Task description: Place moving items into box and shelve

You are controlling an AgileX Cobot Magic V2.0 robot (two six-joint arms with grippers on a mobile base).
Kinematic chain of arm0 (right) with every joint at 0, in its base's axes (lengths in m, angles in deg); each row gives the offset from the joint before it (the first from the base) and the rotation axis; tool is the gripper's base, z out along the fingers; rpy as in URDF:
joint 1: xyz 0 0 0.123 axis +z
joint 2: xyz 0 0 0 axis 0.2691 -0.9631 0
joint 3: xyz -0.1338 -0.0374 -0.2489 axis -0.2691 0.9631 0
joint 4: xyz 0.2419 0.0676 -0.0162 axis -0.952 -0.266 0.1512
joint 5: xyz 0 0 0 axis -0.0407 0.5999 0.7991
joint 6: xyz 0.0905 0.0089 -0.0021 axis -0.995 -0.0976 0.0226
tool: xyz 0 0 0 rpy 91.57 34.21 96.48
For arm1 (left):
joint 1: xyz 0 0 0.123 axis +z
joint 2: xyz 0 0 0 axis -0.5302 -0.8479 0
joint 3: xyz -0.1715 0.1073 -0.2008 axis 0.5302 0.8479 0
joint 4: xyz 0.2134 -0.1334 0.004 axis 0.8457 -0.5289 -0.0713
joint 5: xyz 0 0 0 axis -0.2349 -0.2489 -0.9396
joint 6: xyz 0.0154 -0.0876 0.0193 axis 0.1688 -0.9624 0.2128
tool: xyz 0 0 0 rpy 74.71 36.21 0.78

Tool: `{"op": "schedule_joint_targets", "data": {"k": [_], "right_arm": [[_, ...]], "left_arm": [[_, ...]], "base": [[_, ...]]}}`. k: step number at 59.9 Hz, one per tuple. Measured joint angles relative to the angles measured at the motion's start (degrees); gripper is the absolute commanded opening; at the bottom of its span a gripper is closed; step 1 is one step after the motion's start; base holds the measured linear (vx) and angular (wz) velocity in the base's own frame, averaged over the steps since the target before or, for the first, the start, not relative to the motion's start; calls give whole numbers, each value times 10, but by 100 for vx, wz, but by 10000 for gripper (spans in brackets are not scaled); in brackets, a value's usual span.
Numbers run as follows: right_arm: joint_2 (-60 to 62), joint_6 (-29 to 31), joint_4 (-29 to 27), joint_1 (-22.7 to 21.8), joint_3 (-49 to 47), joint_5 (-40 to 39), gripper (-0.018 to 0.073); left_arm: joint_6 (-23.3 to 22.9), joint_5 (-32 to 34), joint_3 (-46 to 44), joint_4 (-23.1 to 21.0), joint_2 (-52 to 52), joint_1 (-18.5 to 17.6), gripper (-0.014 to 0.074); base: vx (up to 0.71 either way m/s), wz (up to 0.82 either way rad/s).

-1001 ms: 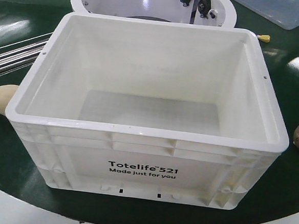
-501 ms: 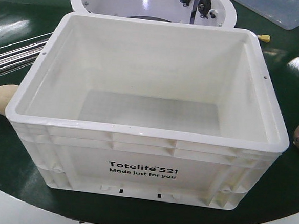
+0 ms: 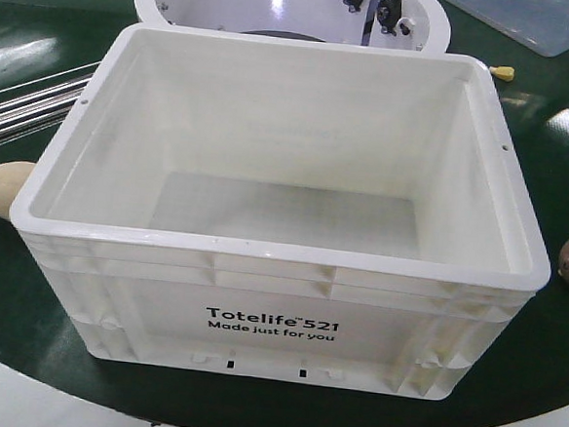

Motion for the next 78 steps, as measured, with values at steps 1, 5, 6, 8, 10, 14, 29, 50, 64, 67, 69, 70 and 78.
{"op": "schedule_joint_targets", "data": {"k": [1, 5, 6, 8, 10, 14, 29, 50, 64, 67, 69, 70, 78], "right_arm": [[-8, 0, -3, 0, -3, 7, 519], [-49, 0, -21, 0, -16, 46, 519], [-60, 0, -27, 0, -19, 56, 519], [-77, 0, -35, 0, -21, 72, 519], [-97, 0, -49, 0, -22, 87, 519], [-129, 0, -60, -1, -24, 111, 519], [-225, -6, -50, -1, -25, 153, 519], [-296, -43, -12, -1, -27, 169, 519], [-362, -47, 3, -1, -28, 176, 517], [-373, -50, 11, -1, -28, 181, 510], [-378, -53, 19, -1, -28, 184, 505], [-380, -56, 24, -1, -28, 184, 501], [-392, -80, 57, -1, -31, 183, 477]], "left_arm": [[-2, 0, -1, 1, -6, 2, 472], [-19, -5, -1, 1, -33, 7, 472], [-24, -8, -1, 1, -44, 8, 472], [-37, -13, -1, 1, -58, 9, 472], [-51, -19, -1, 1, -71, 10, 472], [-73, -30, -1, 1, -97, 10, 472], [-97, -68, -1, 1, -184, 11, 472], [-97, -76, -1, 1, -257, 11, 472], [-97, -90, -3, 1, -294, 11, 472], [-97, -95, -3, 1, -301, 11, 472], [-97, -96, -3, 1, -305, 11, 472], [-97, -97, -3, 1, -307, 11, 472], [-97, -97, -3, 1, -325, 11, 472]], "base": [[0, 0], [0, 0], [0, 0], [0, 0], [0, 0], [0, 0], [0, 0], [0, 0], [0, 0], [0, 0], [0, 0], [0, 0], [0, 0]]}}
